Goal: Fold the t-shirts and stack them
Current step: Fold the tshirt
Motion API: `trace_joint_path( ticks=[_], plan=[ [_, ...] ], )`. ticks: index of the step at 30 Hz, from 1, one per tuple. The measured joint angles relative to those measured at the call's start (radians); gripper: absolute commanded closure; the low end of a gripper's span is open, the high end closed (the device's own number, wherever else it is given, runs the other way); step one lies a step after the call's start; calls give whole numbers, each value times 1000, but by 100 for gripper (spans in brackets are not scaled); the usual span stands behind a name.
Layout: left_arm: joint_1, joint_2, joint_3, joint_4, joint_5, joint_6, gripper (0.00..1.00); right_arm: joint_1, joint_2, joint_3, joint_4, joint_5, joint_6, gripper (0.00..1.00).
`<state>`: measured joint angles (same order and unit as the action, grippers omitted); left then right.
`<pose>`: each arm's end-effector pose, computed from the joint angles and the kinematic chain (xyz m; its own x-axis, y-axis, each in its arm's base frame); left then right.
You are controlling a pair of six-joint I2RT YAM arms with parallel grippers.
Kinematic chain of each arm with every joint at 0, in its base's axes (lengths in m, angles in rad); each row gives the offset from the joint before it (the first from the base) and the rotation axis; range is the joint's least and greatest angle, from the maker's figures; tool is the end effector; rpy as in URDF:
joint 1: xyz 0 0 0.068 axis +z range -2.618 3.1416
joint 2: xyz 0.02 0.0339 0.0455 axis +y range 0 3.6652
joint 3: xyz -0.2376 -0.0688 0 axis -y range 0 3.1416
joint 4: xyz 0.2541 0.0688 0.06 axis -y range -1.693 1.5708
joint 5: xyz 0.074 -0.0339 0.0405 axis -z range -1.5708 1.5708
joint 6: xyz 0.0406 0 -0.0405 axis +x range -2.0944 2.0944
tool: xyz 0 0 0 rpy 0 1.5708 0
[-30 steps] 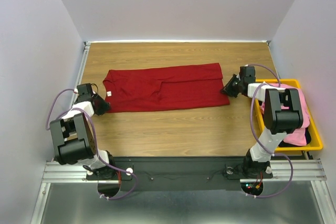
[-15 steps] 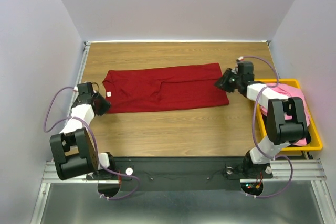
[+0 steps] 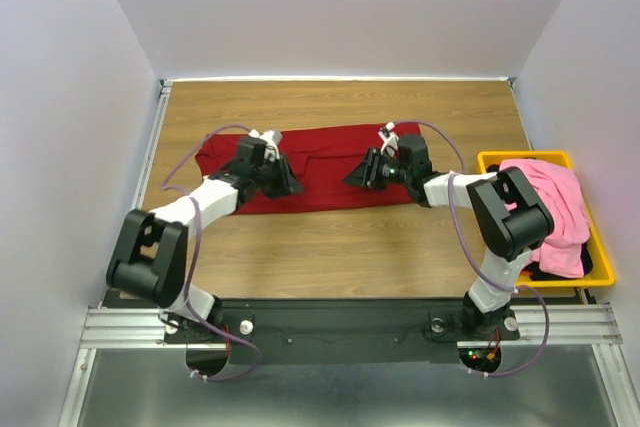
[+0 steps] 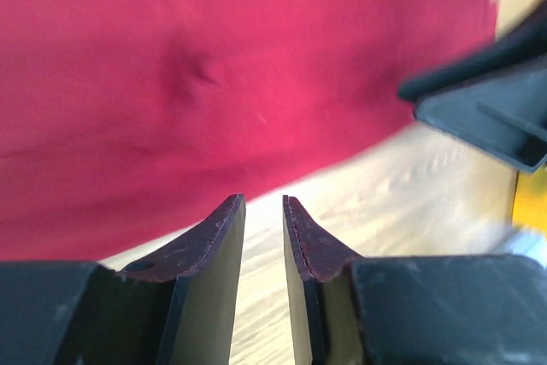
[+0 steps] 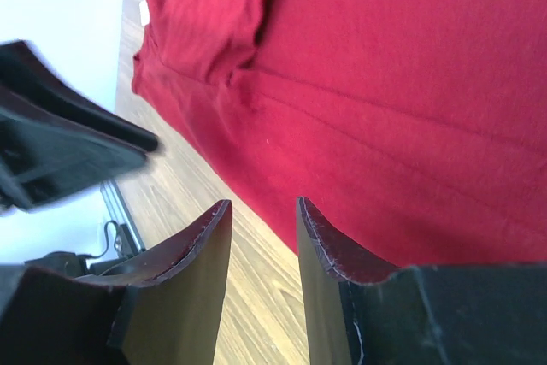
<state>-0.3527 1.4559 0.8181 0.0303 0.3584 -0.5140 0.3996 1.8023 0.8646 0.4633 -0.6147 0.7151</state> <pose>0.2997 -0.1255 0.1825 -0.7584 -0.2115 -0.6165 0.2537 0.7756 -0.5781 0.3304 0.1650 0.1264 -0.8360 0.2284 -0.4989 -0.3209 0.5341 0.7822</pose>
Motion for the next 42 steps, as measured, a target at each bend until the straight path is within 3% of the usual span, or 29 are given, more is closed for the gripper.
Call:
trace_joint_path(
  ticks=[6, 16, 22, 33, 38, 42],
  plan=[
    [-52, 167, 7, 37, 66, 0, 67, 14, 6, -65, 62, -8, 19, 58],
    [-13, 252, 4, 94, 87, -31, 71, -14, 25, -182, 122, 28, -4, 58],
    [35, 248, -44, 159, 131, -60, 71, -146, 18, -251, 201, -9, -4, 58],
    [67, 218, -74, 158, 132, -60, 71, -438, -124, -399, 201, -17, -12, 58],
    [71, 164, -73, 65, 72, -32, 70, -477, -233, -439, 118, 36, -42, 58],
    [80, 65, -61, -76, -38, -18, 66, -477, -328, -362, -79, 92, -130, 57]
  ],
)
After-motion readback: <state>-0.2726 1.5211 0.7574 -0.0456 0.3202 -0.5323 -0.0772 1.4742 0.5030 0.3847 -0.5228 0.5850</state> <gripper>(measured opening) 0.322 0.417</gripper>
